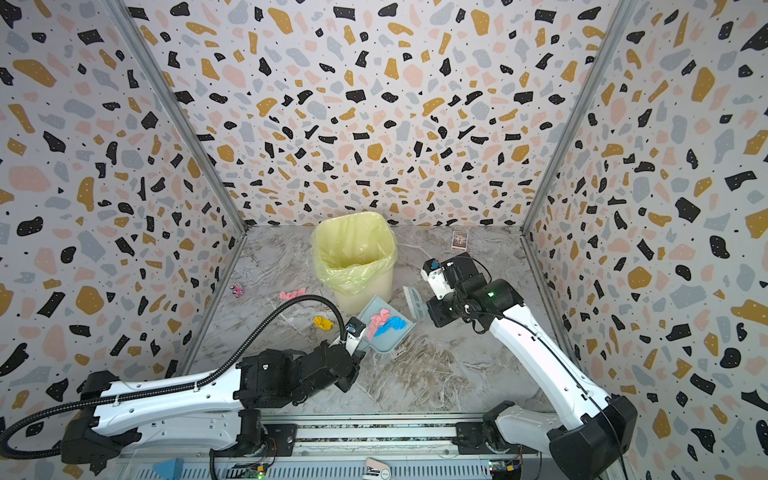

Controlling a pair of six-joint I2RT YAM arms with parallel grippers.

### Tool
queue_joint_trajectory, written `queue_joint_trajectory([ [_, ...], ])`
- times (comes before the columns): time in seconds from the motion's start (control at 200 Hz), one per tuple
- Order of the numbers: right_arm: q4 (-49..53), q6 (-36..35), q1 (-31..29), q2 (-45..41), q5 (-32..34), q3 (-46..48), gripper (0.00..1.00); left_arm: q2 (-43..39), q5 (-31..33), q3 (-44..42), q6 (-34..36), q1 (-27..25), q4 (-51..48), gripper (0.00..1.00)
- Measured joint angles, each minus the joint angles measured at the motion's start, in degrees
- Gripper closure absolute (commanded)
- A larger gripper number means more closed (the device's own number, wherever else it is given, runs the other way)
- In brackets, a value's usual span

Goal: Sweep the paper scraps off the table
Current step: 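Draw the brush back with the right gripper while the left lifts the dustpan, then carry the dustpan over the yellow-bagged bin and tip it with the left gripper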

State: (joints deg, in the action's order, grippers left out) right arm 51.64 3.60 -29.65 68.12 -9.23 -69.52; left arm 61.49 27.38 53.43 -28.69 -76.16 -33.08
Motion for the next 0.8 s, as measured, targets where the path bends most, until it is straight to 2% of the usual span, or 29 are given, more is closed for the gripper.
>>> queue_joint_trajectory([
  [0.501,-2.29,0.02,2.69,-0.48,-3.43,1.86,1.0,2.19,5.18,15.87,0.61,-1.42,-8.55,1.0],
  [0.616,-2.43,0.0,3.08,-0.48,-3.69,1.86,1.0,2.56,5.14,19.71,0.35,0.52,-11.32,1.0],
  [0.801,-2.62,-0.02,3.58,-0.66,-4.22,2.08,1.0,3.76,4.11,26.86,0.74,7.8,-15.91,1.0],
])
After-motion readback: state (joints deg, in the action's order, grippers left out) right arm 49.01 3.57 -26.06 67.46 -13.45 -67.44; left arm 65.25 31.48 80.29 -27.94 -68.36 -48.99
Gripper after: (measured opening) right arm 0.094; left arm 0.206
